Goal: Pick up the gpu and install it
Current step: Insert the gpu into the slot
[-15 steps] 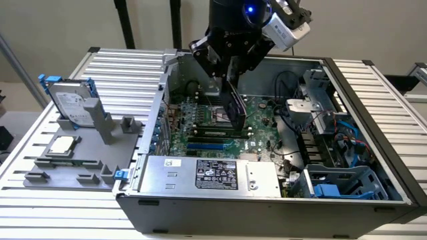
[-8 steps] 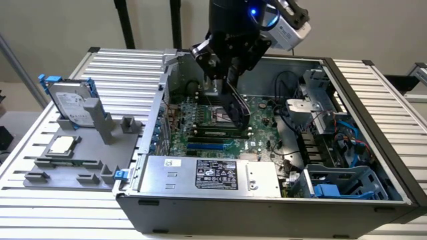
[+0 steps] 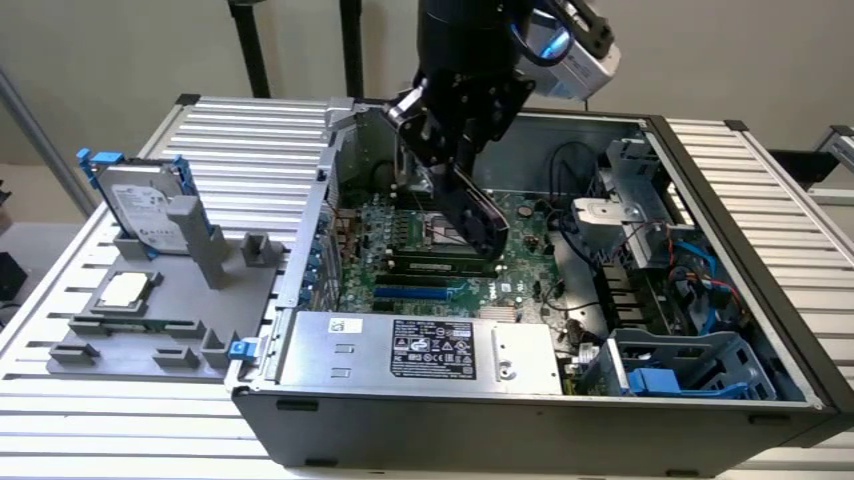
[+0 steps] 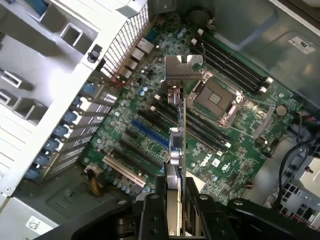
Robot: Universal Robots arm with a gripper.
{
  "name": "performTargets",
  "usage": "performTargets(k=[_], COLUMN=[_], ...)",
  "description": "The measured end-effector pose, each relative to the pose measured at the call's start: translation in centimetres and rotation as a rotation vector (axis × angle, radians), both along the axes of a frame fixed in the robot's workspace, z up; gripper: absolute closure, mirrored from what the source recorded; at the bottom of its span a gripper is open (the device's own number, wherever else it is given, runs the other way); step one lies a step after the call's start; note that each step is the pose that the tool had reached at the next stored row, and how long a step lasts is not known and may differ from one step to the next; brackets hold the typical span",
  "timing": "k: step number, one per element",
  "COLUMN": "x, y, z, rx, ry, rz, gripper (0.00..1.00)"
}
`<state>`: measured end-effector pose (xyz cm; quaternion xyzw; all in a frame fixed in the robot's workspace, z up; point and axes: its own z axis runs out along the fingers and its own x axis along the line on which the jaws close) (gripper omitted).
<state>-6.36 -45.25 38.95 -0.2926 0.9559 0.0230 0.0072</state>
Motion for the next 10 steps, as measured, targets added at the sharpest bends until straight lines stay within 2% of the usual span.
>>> performTargets(k=[10], x=[0.0], y=[0.0], z=[-0.83], rx=[0.0], ry=[0.0], rz=[0.181], gripper=[1.0])
